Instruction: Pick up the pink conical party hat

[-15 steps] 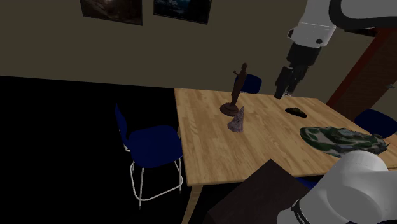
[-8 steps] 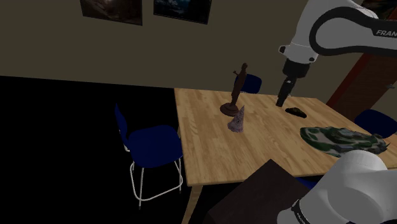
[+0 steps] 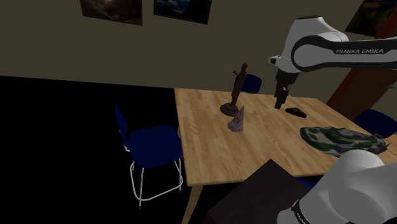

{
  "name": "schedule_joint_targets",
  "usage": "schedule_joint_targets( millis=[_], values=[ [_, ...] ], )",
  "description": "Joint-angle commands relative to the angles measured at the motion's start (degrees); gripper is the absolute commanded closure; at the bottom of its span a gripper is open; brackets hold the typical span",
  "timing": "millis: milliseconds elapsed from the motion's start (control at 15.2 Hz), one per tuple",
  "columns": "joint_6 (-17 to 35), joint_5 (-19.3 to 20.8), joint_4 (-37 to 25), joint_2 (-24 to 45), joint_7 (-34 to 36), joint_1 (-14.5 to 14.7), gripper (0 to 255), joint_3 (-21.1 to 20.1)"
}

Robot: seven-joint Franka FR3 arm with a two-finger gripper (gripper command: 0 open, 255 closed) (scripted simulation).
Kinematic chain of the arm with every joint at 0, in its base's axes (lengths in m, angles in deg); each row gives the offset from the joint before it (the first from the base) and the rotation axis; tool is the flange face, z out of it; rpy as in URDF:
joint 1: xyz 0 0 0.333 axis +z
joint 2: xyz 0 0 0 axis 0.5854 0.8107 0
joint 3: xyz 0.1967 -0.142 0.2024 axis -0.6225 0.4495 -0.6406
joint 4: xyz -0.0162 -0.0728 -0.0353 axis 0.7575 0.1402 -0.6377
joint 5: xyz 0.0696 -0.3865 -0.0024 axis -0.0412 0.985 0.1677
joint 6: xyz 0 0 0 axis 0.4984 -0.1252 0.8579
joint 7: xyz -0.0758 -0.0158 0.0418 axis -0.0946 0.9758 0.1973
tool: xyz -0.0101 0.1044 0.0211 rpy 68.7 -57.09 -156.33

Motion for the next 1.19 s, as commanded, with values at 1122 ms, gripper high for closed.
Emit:
schedule_joint_targets(
  millis=[1122],
  values=[
    [34.3,-2.0,-15.2,40.5,-46.8,4.5,0,15.9]
  ],
)
